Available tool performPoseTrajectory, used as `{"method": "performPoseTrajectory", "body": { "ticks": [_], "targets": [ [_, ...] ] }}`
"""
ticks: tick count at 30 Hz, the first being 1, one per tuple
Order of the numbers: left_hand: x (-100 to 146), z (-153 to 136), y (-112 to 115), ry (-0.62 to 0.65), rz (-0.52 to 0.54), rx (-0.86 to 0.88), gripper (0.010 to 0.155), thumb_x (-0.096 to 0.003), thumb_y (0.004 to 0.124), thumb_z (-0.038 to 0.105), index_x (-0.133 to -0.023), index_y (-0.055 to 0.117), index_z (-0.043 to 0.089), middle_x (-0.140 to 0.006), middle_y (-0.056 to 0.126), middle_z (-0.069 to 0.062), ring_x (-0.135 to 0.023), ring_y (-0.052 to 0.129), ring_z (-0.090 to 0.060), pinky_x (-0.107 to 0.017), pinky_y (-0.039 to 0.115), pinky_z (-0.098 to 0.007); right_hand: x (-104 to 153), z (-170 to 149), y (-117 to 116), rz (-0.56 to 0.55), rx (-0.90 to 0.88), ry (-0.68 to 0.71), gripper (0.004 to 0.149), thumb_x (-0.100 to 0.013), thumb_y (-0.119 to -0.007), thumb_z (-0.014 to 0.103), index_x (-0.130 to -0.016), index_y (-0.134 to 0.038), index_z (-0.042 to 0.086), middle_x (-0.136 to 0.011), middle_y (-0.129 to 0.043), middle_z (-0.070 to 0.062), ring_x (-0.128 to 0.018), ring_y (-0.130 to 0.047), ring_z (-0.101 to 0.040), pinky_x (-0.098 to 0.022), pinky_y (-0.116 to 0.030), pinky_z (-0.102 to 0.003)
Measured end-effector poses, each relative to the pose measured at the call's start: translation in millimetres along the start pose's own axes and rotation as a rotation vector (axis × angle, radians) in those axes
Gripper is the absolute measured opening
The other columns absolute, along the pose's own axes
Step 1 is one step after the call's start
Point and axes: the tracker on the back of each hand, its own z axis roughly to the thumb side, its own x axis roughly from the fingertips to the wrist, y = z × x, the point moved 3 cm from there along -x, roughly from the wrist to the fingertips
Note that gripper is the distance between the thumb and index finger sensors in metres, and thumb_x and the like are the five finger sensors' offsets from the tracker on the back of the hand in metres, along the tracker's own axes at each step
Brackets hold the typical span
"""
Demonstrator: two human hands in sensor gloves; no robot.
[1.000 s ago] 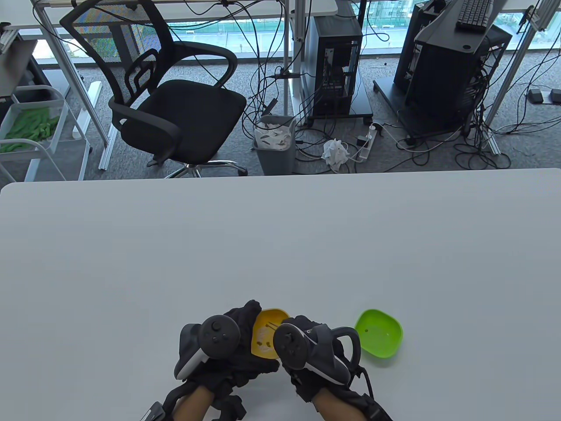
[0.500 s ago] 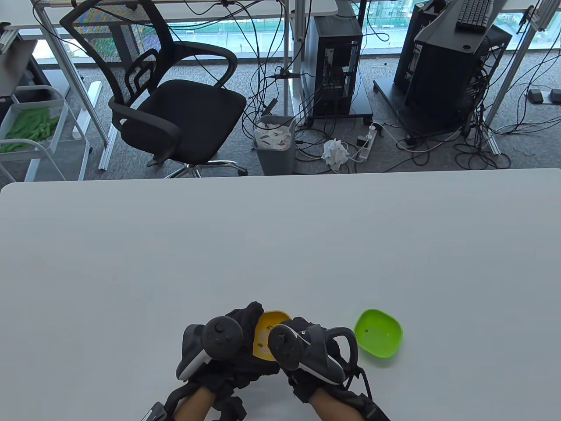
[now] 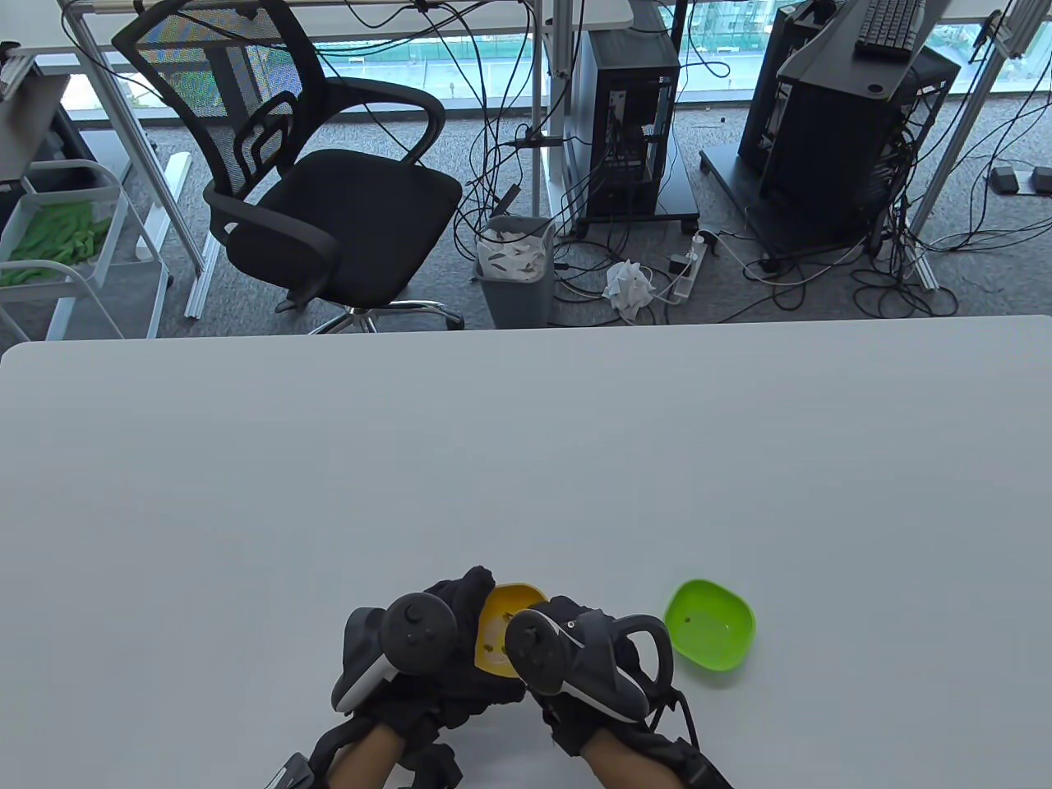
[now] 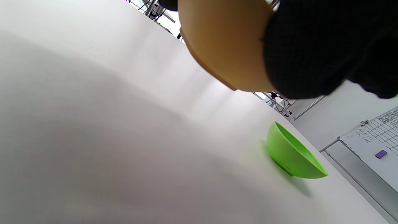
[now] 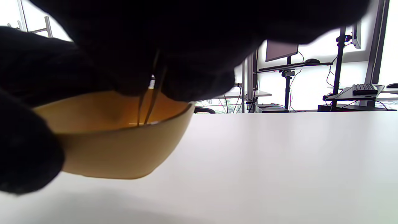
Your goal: Pick mung beans with tweezers into small dish
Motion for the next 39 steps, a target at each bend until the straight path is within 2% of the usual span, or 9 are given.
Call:
{"method": "performPoseTrajectory", "body": {
  "ticks": [5, 8, 10, 14, 17, 21, 39],
  "targets": [
    [0.4, -0.9, -1.6, -0.002, 0.007, 0.005, 0.123, -0.0325, 0.099, 0.062, -0.115, 0.019, 0.018, -0.119, 0.035, -0.01, -0.112, 0.032, -0.045, -0.077, 0.022, -0.07, 12.3, -27.9, 29.2, -0.095, -0.101, -0.053, 0.035, -0.046, -0.091, 0.032, -0.067, -0.099, 0.006, -0.05, -0.099, -0.015, -0.022, -0.092, -0.008, -0.017, -0.087, -0.03],
    [0.6, -1.3, -2.2, -0.001, 0.007, 0.007, 0.123, -0.0326, 0.099, 0.062, -0.115, 0.019, 0.018, -0.119, 0.035, -0.009, -0.112, 0.032, -0.045, -0.077, 0.022, -0.07, 27.8, -70.2, 52.3, -0.172, -0.144, -0.154, 0.034, -0.046, -0.091, 0.032, -0.067, -0.099, 0.006, -0.05, -0.099, -0.015, -0.022, -0.092, -0.008, -0.017, -0.087, -0.03],
    [0.5, -1.2, -2.5, -0.001, 0.008, 0.005, 0.123, -0.0325, 0.099, 0.062, -0.115, 0.019, 0.018, -0.119, 0.035, -0.009, -0.112, 0.032, -0.045, -0.077, 0.022, -0.07, 36.8, -94.7, 58.0, -0.196, -0.148, -0.217, 0.035, -0.046, -0.091, 0.032, -0.067, -0.099, 0.006, -0.049, -0.099, -0.015, -0.022, -0.092, -0.008, -0.017, -0.087, -0.03],
    [-0.1, -1.0, -2.5, 0.001, 0.008, 0.003, 0.123, -0.0325, 0.099, 0.062, -0.115, 0.019, 0.018, -0.119, 0.035, -0.008, -0.112, 0.032, -0.045, -0.077, 0.022, -0.07, 60.3, -153.4, 56.2, -0.199, -0.147, -0.372, 0.034, -0.046, -0.091, 0.031, -0.067, -0.099, 0.005, -0.049, -0.099, -0.016, -0.022, -0.092, -0.008, -0.017, -0.087, -0.031],
    [0.0, -0.9, -2.5, 0.0, 0.007, 0.0, 0.123, -0.0325, 0.099, 0.062, -0.115, 0.019, 0.018, -0.119, 0.035, -0.007, -0.112, 0.032, -0.044, -0.077, 0.022, -0.07, 71.5, -178.4, 43.6, -0.176, -0.128, -0.441, 0.035, -0.046, -0.091, 0.031, -0.067, -0.099, 0.005, -0.049, -0.099, -0.016, -0.021, -0.092, -0.008, -0.016, -0.087, -0.031],
    [0.8, -1.5, -2.7, -0.005, 0.011, -0.005, 0.123, -0.0327, 0.099, 0.062, -0.115, 0.019, 0.018, -0.119, 0.035, -0.008, -0.112, 0.032, -0.044, -0.077, 0.022, -0.07, 74.7, -190.9, 24.2, -0.126, -0.15, -0.471, 0.034, -0.045, -0.091, 0.031, -0.067, -0.099, 0.005, -0.049, -0.099, -0.016, -0.021, -0.092, -0.008, -0.016, -0.087, -0.031],
    [2.3, -2.7, -3.6, -0.007, 0.014, 0.0, 0.123, -0.0325, 0.099, 0.062, -0.115, 0.019, 0.018, -0.119, 0.035, -0.01, -0.112, 0.032, -0.045, -0.077, 0.022, -0.07, 75.6, -192.8, 19.9, -0.119, -0.158, -0.485, 0.035, -0.046, -0.091, 0.032, -0.067, -0.099, 0.005, -0.049, -0.099, -0.015, -0.022, -0.092, -0.008, -0.017, -0.087, -0.031]
  ]
}}
